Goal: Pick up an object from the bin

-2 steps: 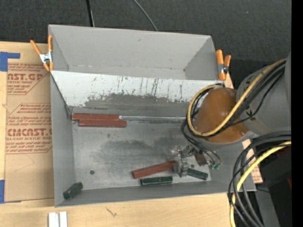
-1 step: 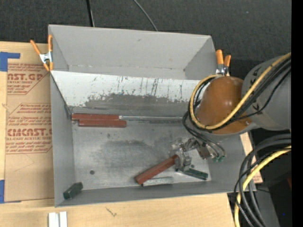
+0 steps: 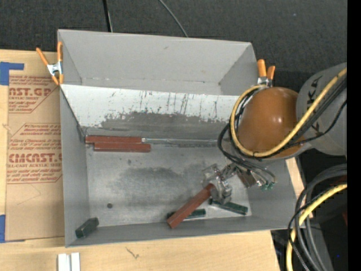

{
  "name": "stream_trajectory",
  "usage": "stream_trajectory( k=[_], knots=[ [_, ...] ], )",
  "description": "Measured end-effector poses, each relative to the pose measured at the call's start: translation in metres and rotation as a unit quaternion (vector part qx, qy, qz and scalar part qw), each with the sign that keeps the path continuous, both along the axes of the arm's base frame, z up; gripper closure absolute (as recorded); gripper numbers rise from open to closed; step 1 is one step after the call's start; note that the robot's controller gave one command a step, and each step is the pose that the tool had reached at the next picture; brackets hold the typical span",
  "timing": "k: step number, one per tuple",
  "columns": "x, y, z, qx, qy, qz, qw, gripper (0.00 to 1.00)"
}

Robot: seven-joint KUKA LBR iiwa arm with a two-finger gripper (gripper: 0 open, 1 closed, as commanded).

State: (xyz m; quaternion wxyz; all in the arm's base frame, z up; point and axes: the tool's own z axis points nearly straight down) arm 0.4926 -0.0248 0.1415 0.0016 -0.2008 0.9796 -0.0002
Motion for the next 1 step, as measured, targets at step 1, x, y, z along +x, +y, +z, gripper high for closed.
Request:
stream_trajectory(
  k=[1],
  knots=[
    [0.0215, -0.0103, 0.0999, 0.000, 0.0004, -0.016, 0.9999, 1.00]
  ],
)
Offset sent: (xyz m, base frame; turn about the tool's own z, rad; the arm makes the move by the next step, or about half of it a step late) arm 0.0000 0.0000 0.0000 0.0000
